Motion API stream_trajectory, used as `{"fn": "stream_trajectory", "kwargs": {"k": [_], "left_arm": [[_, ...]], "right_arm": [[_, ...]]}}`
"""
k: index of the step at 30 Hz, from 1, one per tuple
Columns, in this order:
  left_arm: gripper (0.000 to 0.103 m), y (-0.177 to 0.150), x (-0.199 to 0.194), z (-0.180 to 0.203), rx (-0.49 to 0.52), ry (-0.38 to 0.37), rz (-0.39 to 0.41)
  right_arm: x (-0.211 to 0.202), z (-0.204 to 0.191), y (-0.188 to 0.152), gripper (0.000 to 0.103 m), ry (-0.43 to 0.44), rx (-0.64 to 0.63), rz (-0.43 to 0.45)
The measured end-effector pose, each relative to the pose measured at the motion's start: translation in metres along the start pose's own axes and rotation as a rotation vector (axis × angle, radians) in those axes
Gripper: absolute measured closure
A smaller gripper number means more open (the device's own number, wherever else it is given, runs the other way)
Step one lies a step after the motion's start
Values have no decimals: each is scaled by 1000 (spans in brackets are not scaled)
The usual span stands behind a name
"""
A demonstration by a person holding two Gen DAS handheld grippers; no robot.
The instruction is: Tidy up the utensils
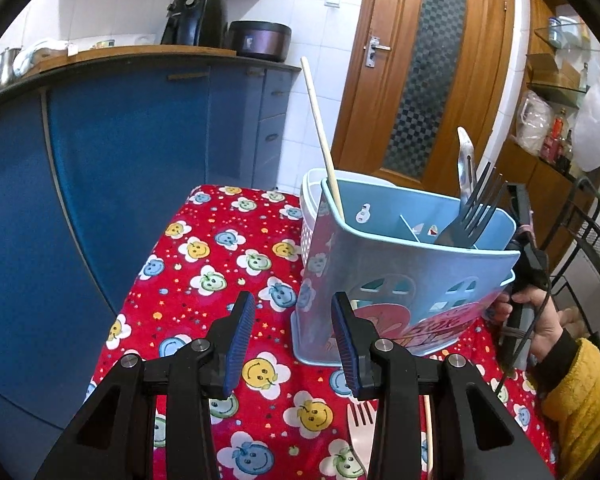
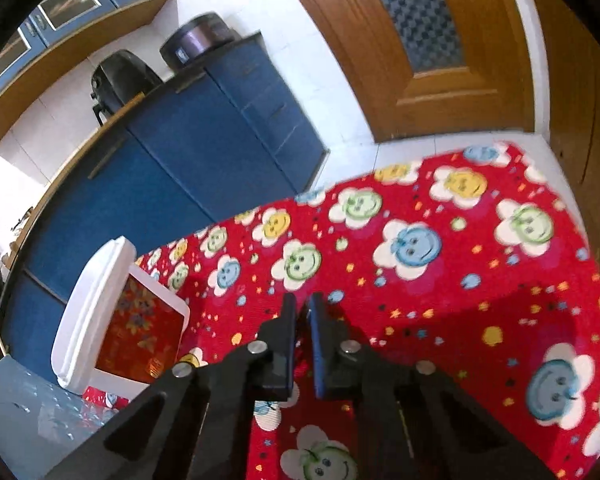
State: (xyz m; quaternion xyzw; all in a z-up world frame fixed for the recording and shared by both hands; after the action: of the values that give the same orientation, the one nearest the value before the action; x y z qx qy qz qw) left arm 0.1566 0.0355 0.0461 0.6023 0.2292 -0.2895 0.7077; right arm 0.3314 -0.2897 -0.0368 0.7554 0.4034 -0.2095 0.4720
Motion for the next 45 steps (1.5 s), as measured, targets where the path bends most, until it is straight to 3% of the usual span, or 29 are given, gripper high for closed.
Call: {"fn": "stream_trajectory", "kwargs": {"k": [12, 17, 24, 39, 45], "left_arm": [[62, -5, -3, 2, 1, -24, 1], [62, -6, -8, 3, -1, -37, 6], [62, -8, -13, 2, 0, -56, 7], [62, -15, -22, 2, -2, -89, -7], [62, -18, -24, 1, -11, -100, -7]], "right_arm": [[-92, -27, 10, 100, -156, -113, 277], [-135, -47, 11, 100, -265, -201, 393], [-176, -86, 15, 100, -338, -312, 492], [-272, -165, 14, 100, -303, -429, 705], [-268, -185, 3, 100, -269, -479, 686]]}}
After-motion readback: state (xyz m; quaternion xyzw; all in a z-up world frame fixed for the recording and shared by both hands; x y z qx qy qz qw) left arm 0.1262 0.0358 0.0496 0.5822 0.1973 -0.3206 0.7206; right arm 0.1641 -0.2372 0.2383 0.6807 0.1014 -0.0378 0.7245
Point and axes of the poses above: each gripper's, at about its wrist camera, not at the fingertips, and x roughly the way its jaws point, z to its right, y to its top, the point moved 3 cm from there along x, roughly the way its jaws point, and after that the axes turned 6 degrees about -z, right-handed, at the moved point
